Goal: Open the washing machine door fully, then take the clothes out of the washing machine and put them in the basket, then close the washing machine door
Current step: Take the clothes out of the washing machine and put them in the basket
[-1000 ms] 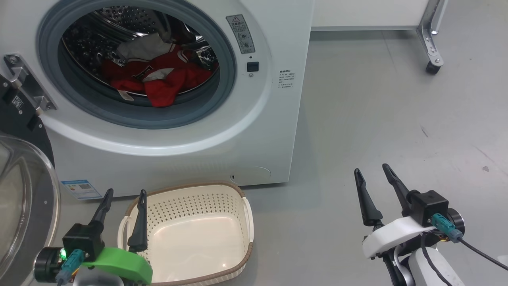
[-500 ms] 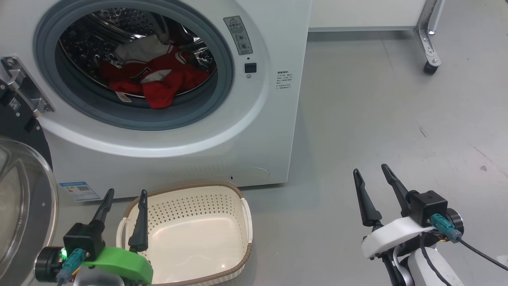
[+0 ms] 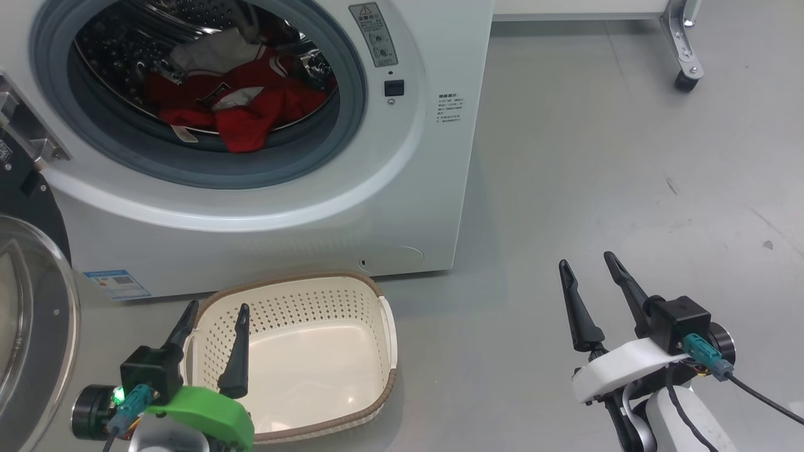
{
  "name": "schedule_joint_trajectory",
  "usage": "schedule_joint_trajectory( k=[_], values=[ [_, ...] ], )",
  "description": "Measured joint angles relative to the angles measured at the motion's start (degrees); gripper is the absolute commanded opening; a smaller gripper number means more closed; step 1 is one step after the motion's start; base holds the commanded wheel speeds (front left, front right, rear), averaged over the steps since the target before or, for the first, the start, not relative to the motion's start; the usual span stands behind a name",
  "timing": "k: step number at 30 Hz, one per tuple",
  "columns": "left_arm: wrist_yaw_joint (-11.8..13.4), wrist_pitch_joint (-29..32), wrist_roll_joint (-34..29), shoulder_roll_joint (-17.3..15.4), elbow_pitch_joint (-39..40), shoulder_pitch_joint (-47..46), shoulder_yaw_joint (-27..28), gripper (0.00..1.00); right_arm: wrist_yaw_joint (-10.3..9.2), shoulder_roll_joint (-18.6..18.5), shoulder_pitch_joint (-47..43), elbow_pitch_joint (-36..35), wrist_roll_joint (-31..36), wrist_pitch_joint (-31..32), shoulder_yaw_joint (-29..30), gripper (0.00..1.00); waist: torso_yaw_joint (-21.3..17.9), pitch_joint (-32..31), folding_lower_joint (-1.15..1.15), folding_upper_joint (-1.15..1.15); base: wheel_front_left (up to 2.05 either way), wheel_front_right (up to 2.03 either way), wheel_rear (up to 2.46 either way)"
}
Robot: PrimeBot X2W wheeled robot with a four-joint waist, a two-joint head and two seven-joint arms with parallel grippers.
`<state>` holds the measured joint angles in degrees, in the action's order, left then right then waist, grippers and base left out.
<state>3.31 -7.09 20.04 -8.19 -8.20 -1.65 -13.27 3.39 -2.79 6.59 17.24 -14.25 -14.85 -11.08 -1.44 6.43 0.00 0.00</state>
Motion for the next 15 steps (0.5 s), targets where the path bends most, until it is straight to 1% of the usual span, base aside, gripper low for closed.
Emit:
schedule_joint_trajectory(
  k=[9, 15],
  values=[
    [-0.63, 2.85, 0.63, 0.79, -5.61, -6.07, -0.40, 1.00, 0.00, -0.01, 2.54, -2.11, 0.27, 0.00, -0.27, 1.00, -0.61, 4.17, 0.00, 0.00, 0.00, 0.00, 0.00],
    [-1.45, 4.79, 1.72, 1.54, -9.78, -12.82, -0.33, 1.00, 0.00, -0.03, 5.09, -3.89, 0.27, -0.01, -0.90, 1.00, -1.23, 7.95, 0.00, 0.00, 0.00, 0.00, 0.00]
  ],
)
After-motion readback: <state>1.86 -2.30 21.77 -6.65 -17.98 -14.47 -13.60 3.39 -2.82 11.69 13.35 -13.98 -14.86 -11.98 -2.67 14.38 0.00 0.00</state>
